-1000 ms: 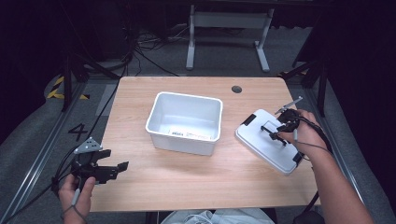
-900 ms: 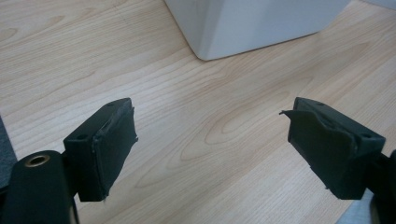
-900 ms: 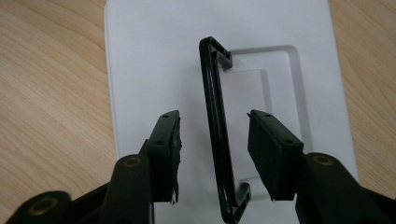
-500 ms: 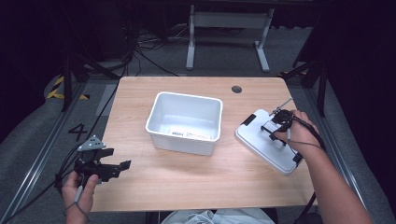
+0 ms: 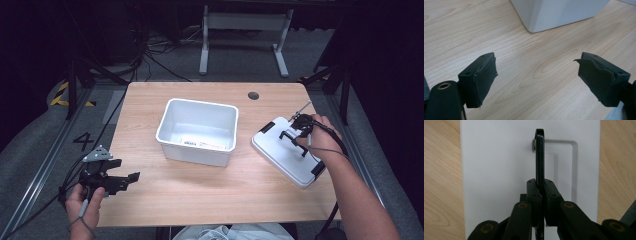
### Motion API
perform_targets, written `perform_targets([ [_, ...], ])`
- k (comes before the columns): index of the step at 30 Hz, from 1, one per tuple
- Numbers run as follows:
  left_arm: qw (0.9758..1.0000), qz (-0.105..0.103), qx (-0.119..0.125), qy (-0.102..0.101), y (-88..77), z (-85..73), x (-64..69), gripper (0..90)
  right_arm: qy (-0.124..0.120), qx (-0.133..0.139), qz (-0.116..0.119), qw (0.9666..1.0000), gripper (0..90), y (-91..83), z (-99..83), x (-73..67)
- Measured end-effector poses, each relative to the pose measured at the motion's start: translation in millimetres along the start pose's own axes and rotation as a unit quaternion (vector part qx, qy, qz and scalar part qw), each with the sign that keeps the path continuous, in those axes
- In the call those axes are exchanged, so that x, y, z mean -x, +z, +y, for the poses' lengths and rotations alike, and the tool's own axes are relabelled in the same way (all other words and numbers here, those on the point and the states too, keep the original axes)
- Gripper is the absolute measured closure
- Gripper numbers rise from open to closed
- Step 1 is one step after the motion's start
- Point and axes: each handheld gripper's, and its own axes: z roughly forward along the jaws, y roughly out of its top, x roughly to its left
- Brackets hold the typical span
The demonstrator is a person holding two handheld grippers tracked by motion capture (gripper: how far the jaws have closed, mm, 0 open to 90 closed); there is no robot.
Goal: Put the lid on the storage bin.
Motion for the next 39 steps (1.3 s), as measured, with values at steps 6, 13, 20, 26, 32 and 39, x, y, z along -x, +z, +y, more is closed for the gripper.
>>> perform_targets([
  [6, 1.0, 0.0, 0.002, -0.002, 0.2, -0.2, -0.4, 15.6, -0.002, 0.009, -0.005, 0.9999, 85.1, -12.0, 1.6, 2.1],
  [13, 1.0, -0.002, 0.001, -0.001, 0.8, -0.3, -0.7, 15.6, -0.015, 0.026, -0.023, 0.9993, 85.1, -41.6, 5.9, 0.6],
  [20, 1.0, -0.001, -0.001, -0.001, 0.4, -0.1, -0.5, 15.6, -0.029, 0.032, -0.033, 0.9985, 85.1, -62.0, 9.0, -1.2],
  [26, 1.0, -0.002, 0.001, -0.001, 0.8, -0.3, -0.8, 15.6, -0.037, 0.037, -0.043, 0.9977, 85.1, -79.2, 12.7, -4.3],
  [32, 1.0, -0.001, 0.001, 0.0, -0.4, -0.7, -1.0, 15.6, -0.046, 0.045, -0.048, 0.9968, 85.1, -95.2, 19.1, -10.0],
  [39, 1.0, 0.002, 0.0, 0.001, -0.9, -1.6, -0.8, 15.6, -0.052, 0.053, -0.046, 0.9962, 85.2, -108.9, 28.0, -14.7],
])
